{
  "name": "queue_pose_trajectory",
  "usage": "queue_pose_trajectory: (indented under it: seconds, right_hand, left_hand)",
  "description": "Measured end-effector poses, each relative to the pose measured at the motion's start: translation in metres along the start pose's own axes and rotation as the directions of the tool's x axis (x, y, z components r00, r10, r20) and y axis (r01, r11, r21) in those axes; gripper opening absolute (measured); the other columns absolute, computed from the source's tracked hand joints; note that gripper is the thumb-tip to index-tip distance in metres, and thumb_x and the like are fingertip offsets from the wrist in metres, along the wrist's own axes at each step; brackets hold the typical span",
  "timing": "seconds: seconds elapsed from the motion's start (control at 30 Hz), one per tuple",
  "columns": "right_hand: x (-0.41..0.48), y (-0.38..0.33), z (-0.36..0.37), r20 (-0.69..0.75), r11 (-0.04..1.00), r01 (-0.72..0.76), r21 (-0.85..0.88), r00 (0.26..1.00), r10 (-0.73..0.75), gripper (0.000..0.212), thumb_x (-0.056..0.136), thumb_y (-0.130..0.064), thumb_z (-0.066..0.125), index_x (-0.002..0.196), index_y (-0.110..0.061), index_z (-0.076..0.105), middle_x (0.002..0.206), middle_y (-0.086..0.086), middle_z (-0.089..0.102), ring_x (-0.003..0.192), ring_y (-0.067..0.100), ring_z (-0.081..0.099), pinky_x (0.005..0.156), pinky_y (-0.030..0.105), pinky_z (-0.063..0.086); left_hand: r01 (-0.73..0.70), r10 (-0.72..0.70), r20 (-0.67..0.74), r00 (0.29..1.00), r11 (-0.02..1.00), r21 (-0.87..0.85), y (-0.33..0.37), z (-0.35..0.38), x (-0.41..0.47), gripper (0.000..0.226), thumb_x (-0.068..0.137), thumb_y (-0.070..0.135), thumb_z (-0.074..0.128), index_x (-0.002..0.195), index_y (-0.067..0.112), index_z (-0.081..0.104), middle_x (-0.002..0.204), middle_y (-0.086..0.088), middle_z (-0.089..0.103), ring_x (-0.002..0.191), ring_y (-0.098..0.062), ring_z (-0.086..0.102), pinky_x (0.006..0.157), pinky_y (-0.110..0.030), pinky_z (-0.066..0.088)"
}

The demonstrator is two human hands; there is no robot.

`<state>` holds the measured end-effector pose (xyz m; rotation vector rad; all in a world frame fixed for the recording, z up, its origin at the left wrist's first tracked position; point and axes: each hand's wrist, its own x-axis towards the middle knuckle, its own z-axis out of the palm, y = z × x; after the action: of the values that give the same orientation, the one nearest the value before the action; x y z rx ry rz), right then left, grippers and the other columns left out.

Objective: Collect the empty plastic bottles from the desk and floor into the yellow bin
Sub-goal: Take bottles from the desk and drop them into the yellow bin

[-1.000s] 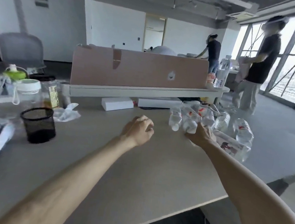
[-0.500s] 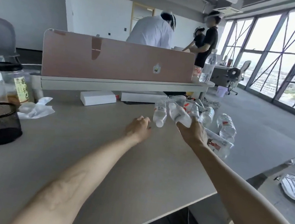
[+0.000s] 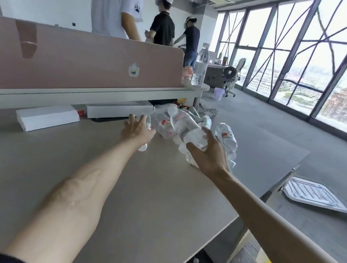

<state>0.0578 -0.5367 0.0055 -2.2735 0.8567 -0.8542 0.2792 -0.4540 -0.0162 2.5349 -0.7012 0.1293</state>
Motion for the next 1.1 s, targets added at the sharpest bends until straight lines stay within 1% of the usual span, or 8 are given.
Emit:
queue_pose_trajectory:
  seconds: [0.1,0.2,0.3,0.43,0.57,0.67,0.9,1.1]
  right_hand:
    - [0.009,0.006,-0.002,-0.017,1.0,-0.013,0.019,1.0,0.014,0.07,0.081,-0.043,0.067,0.144,-0.029,0.04,0.136,0.002,0.054,0.117,0.024,0.055,0.093,0.033,0.045]
    - [0.013,0.011,-0.003,-0.011,0.999,-0.026,0.027,1.0,0.026,0.069,0.081,-0.043,0.067,0.144,-0.029,0.041,0.131,0.003,0.056,0.114,0.025,0.056,0.089,0.032,0.045]
    - [0.013,0.013,-0.007,-0.009,0.998,-0.041,0.051,0.999,0.041,0.073,0.074,-0.05,0.063,0.142,-0.033,0.041,0.13,0.0,0.055,0.11,0.026,0.059,0.089,0.039,0.052]
    - [0.01,0.006,-0.014,-0.01,0.994,-0.07,0.085,0.997,0.071,0.08,0.064,-0.06,0.054,0.139,-0.037,0.041,0.125,-0.003,0.056,0.099,0.027,0.064,0.083,0.043,0.055]
    - [0.005,-0.002,-0.021,-0.02,0.991,-0.083,0.106,0.996,0.086,0.075,0.07,-0.056,0.058,0.14,-0.034,0.041,0.126,-0.001,0.057,0.095,0.028,0.064,0.08,0.036,0.052]
    - [0.002,-0.003,-0.024,-0.049,0.991,-0.082,0.105,0.995,0.087,0.067,0.08,-0.047,0.063,0.141,-0.03,0.041,0.128,0.001,0.057,0.105,0.024,0.059,0.077,0.031,0.043]
    - [-0.024,-0.004,-0.043,-0.075,0.977,-0.092,0.19,0.991,0.108,0.076,0.069,-0.054,0.059,0.14,-0.031,0.042,0.128,0.002,0.056,0.101,0.026,0.062,0.083,0.046,0.055]
    - [-0.037,0.033,-0.08,-0.132,0.964,-0.163,0.211,0.972,0.193,0.07,0.079,-0.049,0.063,0.142,-0.027,0.041,0.129,0.005,0.056,0.11,0.028,0.059,0.093,0.042,0.049]
  left_hand:
    - [0.033,-0.033,0.047,0.998,0.999,-0.014,0.013,0.017,0.01,0.082,0.081,0.057,0.063,0.146,0.022,0.026,0.145,-0.014,0.03,0.127,-0.039,0.041,0.098,-0.042,0.041]
    - [0.104,-0.103,0.073,0.992,0.994,-0.02,0.018,0.032,0.013,0.097,0.081,0.047,0.07,0.15,0.012,0.011,0.152,-0.016,0.023,0.126,-0.043,0.044,0.097,-0.043,0.042]
    - [0.129,-0.126,0.055,0.99,0.991,-0.042,0.018,0.035,0.01,0.089,0.086,0.027,0.066,0.152,0.015,0.007,0.153,-0.014,0.02,0.127,-0.042,0.044,0.095,-0.044,0.043]
    - [0.133,-0.134,-0.002,0.991,0.982,-0.134,0.012,0.026,0.001,0.083,0.084,0.031,0.068,0.149,0.015,0.018,0.15,-0.014,0.026,0.126,-0.041,0.044,0.094,-0.044,0.043]
    - [0.055,-0.074,-0.074,0.994,0.97,-0.235,0.004,0.007,-0.014,0.079,0.079,0.033,0.069,0.145,0.016,0.03,0.145,-0.012,0.033,0.119,-0.04,0.051,0.094,-0.045,0.047]
    - [-0.01,-0.018,-0.089,0.996,0.952,-0.306,0.004,-0.007,-0.034,0.075,0.077,0.03,0.069,0.143,0.017,0.035,0.143,-0.01,0.035,0.119,-0.036,0.052,0.096,-0.042,0.046]
    - [-0.146,0.126,-0.074,0.989,0.9,-0.41,0.034,-0.025,-0.083,0.078,0.079,0.04,0.071,0.144,0.015,0.035,0.142,-0.01,0.036,0.122,-0.03,0.051,0.097,-0.037,0.046]
    - [-0.234,0.245,-0.033,0.969,0.866,-0.441,0.101,-0.02,-0.113,0.08,0.082,0.039,0.067,0.148,0.017,0.027,0.151,-0.009,0.027,0.133,-0.03,0.04,0.104,-0.041,0.04]
